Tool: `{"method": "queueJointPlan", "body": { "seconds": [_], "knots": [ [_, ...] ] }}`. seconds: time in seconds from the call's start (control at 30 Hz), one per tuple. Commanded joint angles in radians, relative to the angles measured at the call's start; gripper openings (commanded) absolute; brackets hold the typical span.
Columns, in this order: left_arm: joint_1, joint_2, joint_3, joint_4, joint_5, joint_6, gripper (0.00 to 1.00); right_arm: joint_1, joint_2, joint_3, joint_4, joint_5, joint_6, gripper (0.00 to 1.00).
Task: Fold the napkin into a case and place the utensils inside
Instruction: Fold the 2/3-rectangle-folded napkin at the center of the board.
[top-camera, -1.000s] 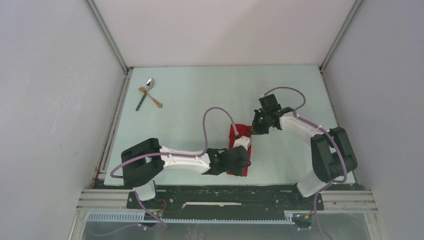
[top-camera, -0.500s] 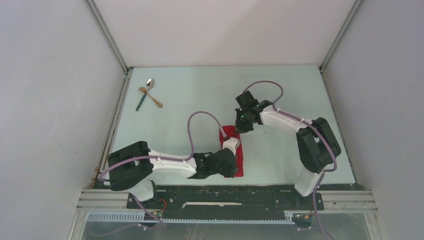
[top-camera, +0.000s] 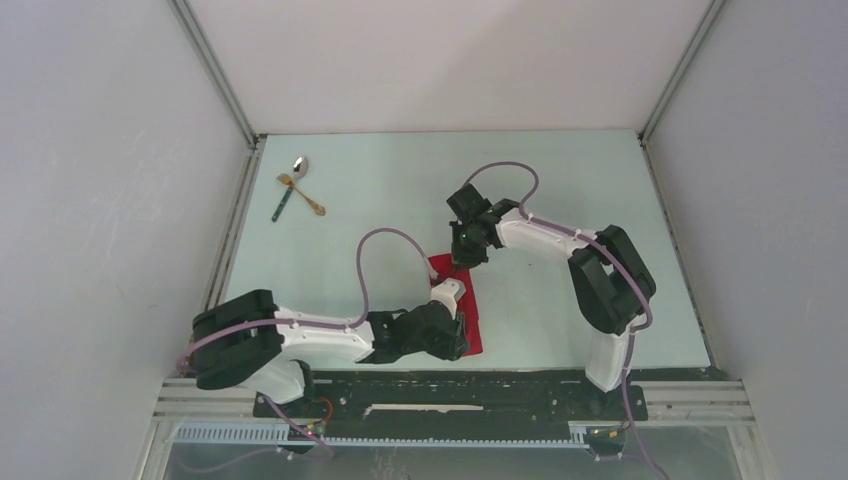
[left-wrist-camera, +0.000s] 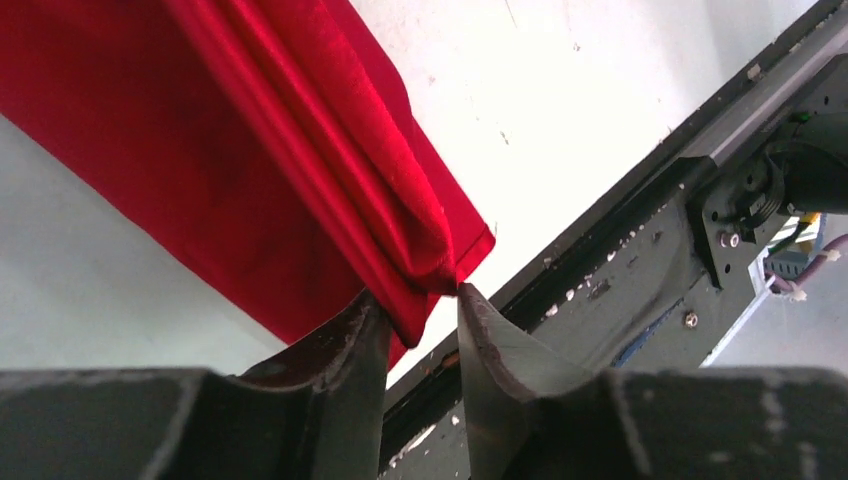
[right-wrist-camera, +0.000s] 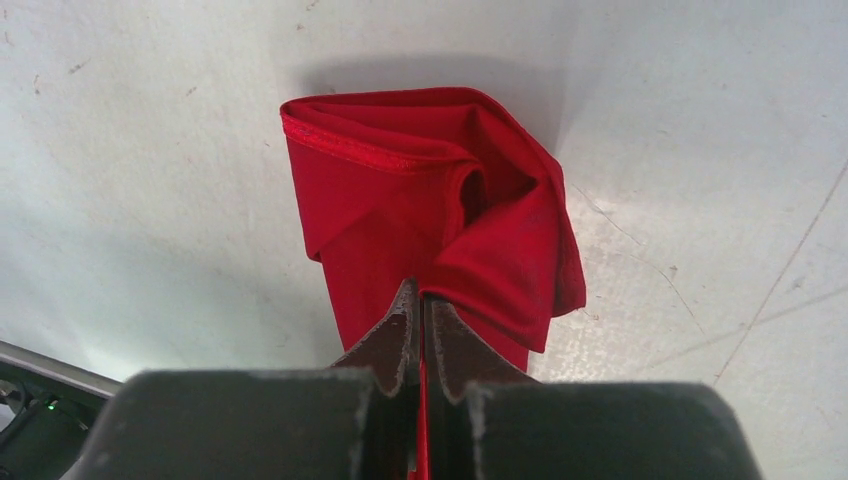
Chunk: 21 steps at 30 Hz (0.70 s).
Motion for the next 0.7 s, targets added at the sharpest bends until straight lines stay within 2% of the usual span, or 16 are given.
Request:
{"method": "queueJointPlan", "body": {
  "seconds": [0.0,0.17,0.3,0.37,0.4,0.57,0.67],
  "knots": [
    [0.012,-0.092,-0.028,-0.017,0.011,-0.006,0.39,0.016,0.030,0.059,0.020,-0.003,0.024,0.00],
    [0.041,-0.235,-0.085,-0.063,0.047,-0.035,0.49,0.031,0.049,0.066,0.032,-0.009,0.045,0.00],
    [0.163,-0.384,-0.166,-0.084,0.166,-0.095,0.56,0.046,0.050,0.064,0.033,-0.009,0.068,0.00],
    [0.258,-0.425,-0.197,-0.041,0.265,-0.123,0.70,0.058,0.047,0.064,0.035,0.001,0.084,0.00],
    [0.284,-0.431,-0.201,-0.016,0.303,-0.132,0.74,0.062,0.044,0.062,0.038,0.005,0.097,0.00],
    [0.323,-0.309,-0.150,0.071,0.358,-0.114,0.75,0.074,0.047,0.054,0.078,-0.037,0.160,0.00],
    [0.351,-0.261,-0.131,0.093,0.338,-0.090,0.69,0.087,0.047,0.054,0.093,-0.049,0.173,0.00]
  ]
}}
